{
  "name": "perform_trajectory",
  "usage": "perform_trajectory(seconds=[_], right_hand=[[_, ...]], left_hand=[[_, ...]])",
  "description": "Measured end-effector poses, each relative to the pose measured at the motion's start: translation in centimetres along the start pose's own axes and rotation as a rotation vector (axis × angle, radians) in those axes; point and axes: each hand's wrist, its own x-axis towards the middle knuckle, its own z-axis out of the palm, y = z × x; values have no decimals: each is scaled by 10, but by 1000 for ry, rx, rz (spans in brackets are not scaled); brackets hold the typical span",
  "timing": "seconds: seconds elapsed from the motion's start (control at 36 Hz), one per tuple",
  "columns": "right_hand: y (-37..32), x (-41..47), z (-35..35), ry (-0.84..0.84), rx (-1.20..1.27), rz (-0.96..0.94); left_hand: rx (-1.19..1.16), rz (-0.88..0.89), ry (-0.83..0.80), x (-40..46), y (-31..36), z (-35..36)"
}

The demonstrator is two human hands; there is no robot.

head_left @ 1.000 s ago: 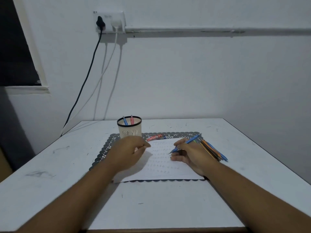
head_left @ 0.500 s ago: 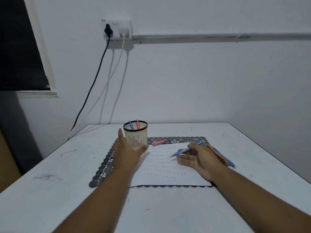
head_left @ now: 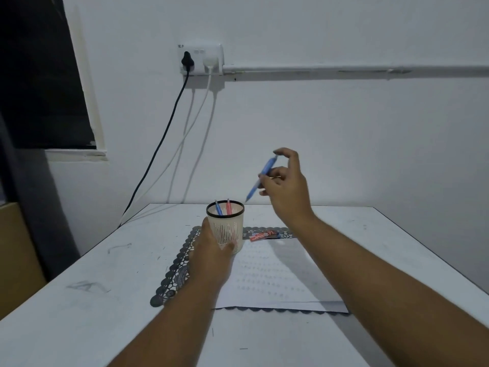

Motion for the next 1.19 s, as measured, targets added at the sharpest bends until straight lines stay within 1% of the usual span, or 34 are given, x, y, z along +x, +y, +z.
perform_trajectory(seconds=[0.11, 0.22, 0.47, 0.53, 0.61, 0.83, 0.89, 0.94, 1.0, 1.08, 1.14, 1.19], right_hand=[[5, 9, 30, -56, -139, -43], [13, 11, 46, -125, -316, -41], [38, 7, 59, -272, -634, 90], [43, 7, 61, -306, -656, 122], [50, 4, 59, -317, -608, 155], [64, -23, 21, -223, -580, 113], [68, -32, 8, -254, -572, 148], [72, -44, -6, -339, -625, 192], [79, -61, -19, -448, -747, 195], [88, -83, -37, -538, -818, 225], [93, -89, -43, -573, -826, 218], [97, -91, -46, -602, -826, 162]], left_hand=[[34, 22, 15, -1, 0, -1], [52, 26, 13, 1, 0, -1], [68, 49, 17, 1, -2, -2], [62, 54, 19, 1, -1, -2], [67, 57, 14, 1, -1, -3], [109, 38, 22, 5, -5, 0], [163, 30, 48, 4, -2, -2], [243, 17, 109, 1, 10, -8], [279, 91, 234, -4, 22, -15], [292, 335, 428, -12, 33, -16], [292, 510, 426, -19, 41, -13], [284, 648, 295, -26, 44, -7]])
